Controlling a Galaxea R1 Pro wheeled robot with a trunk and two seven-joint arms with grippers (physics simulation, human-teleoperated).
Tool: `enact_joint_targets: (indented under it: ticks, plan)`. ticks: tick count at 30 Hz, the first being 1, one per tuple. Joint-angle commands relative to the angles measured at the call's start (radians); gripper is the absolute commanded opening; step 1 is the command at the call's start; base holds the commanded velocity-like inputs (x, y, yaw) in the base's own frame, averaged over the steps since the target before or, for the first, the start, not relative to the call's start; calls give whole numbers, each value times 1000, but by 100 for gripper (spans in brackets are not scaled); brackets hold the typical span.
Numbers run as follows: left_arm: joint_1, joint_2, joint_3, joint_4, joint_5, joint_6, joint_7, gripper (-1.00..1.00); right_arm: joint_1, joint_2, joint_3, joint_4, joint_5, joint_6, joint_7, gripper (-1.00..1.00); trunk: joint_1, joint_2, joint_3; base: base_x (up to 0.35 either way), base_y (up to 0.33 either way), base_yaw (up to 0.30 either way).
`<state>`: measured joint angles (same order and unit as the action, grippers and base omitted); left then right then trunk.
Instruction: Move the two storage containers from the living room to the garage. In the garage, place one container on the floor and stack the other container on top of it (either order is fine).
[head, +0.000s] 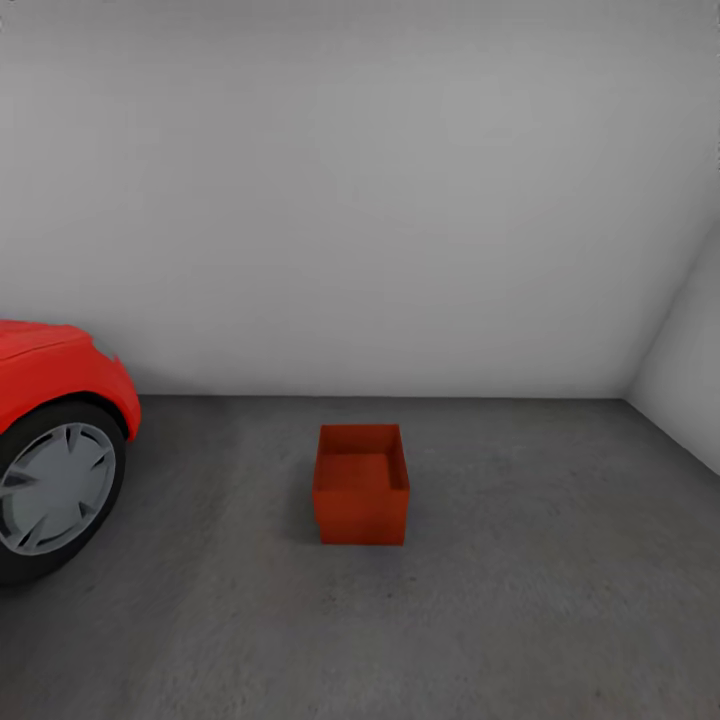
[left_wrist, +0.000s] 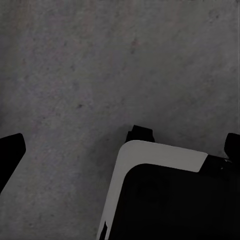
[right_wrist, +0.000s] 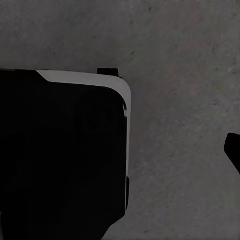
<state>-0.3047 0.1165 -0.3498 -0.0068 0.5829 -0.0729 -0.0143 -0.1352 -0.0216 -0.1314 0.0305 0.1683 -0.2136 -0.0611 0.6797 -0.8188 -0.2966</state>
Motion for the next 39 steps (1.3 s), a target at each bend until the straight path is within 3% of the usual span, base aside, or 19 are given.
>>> enact_joint_targets:
  ticks: [1,39]
  plan:
    - [-1,0,-8,1,9,-2,-1,100,-1,0,-8,3,11,-6,-4,100,0,-1,0,0,0,0]
    - [-1,0,-8,1,9,-2,-2,100,-1,0,-8,3,11,-7,-3,100,0,-1,62,0,0,0]
